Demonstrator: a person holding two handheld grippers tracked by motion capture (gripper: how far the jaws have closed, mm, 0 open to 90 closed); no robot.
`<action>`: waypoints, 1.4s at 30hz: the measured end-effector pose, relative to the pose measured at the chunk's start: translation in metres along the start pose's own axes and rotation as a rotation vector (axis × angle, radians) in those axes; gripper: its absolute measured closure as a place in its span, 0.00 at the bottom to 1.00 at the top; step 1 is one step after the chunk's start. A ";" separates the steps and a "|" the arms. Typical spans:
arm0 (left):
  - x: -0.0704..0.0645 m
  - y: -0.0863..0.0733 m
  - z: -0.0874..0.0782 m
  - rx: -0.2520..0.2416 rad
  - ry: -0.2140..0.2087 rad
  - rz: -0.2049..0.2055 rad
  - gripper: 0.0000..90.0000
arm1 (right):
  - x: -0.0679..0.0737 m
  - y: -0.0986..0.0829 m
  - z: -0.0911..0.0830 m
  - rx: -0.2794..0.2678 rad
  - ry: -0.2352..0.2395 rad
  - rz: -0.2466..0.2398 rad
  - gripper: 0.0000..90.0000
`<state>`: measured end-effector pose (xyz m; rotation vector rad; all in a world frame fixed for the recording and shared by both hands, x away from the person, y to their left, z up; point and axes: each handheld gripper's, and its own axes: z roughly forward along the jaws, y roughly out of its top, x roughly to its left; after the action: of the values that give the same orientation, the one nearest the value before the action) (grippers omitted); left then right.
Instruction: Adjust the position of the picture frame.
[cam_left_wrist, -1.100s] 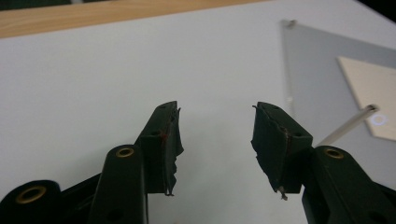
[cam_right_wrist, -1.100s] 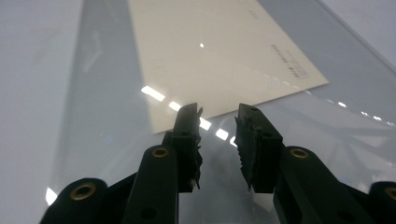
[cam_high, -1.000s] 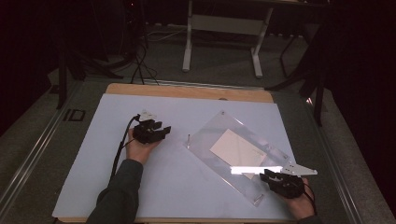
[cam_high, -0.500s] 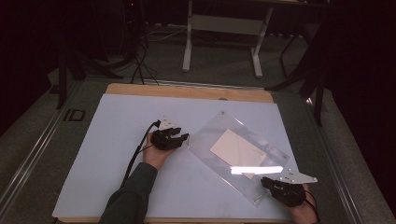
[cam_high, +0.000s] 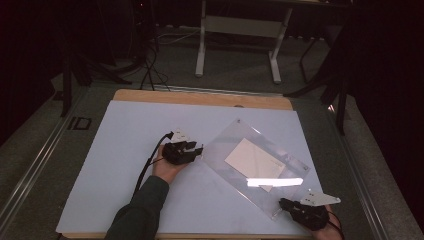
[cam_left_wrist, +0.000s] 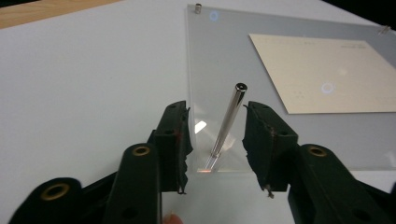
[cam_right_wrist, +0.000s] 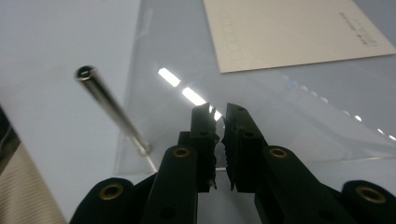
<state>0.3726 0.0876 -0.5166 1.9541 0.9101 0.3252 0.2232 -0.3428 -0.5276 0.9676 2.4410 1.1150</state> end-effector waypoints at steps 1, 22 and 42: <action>-0.001 0.001 0.003 0.001 0.002 -0.001 0.69 | 0.001 0.000 0.000 0.001 0.013 -0.006 0.91; -0.007 0.010 0.025 0.057 0.003 0.014 0.91 | 0.004 -0.009 -0.013 -0.012 0.164 -0.084 0.81; -0.007 0.012 0.029 0.042 0.042 0.031 0.93 | 0.018 0.006 0.004 0.005 0.155 -0.174 0.95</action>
<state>0.3898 0.0604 -0.5212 2.0079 0.9208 0.3686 0.2147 -0.3250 -0.5256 0.6768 2.5928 1.1627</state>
